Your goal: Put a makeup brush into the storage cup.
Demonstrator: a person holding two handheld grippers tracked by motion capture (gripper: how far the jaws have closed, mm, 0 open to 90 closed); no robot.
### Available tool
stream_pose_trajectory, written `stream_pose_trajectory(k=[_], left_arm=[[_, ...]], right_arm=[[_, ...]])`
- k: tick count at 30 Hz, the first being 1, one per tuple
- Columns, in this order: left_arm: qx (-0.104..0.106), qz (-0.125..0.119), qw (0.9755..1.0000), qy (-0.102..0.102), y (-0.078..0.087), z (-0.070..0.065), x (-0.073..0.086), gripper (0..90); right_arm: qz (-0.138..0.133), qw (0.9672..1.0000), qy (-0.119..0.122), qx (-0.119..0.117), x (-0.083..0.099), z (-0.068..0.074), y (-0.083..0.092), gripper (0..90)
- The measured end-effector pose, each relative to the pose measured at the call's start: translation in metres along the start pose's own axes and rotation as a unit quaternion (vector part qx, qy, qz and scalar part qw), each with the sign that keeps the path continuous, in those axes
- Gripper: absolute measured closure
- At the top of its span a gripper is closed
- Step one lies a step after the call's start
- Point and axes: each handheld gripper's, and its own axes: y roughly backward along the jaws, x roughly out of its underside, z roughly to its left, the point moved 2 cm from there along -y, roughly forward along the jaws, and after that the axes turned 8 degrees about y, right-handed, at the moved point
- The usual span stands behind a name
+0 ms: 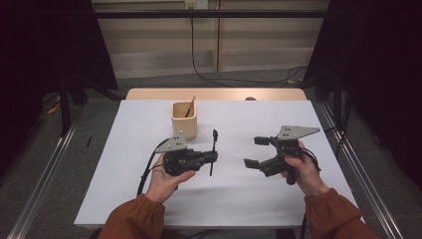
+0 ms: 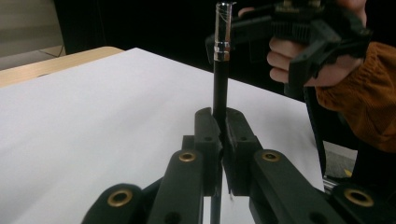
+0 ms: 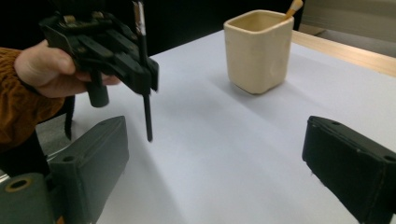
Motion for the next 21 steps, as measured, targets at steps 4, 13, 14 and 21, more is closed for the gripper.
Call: stream_pose_trajectory(k=[4,13,14,21], left_arm=[[-0.010,-0.002,0.9999,0.001,0.008,0.004,-0.002,85.6],[-0.024,-0.010,0.9996,0.005,0.020,0.010,-0.007,85.6],[-0.025,-0.008,0.9996,0.001,0.021,0.011,-0.009,85.6],[-0.034,-0.017,0.9993,0.001,0.028,0.015,-0.017,85.6]], right_arm=[[-0.004,0.9998,-0.006,0.019,0.007,0.000,0.007,3.0],[-0.012,0.9988,-0.017,0.045,0.025,0.001,0.023,2.3],[-0.016,0.9985,-0.018,0.048,0.027,0.001,0.024,2.1],[-0.031,0.9961,-0.019,0.081,0.036,-0.001,0.038,1.8]])
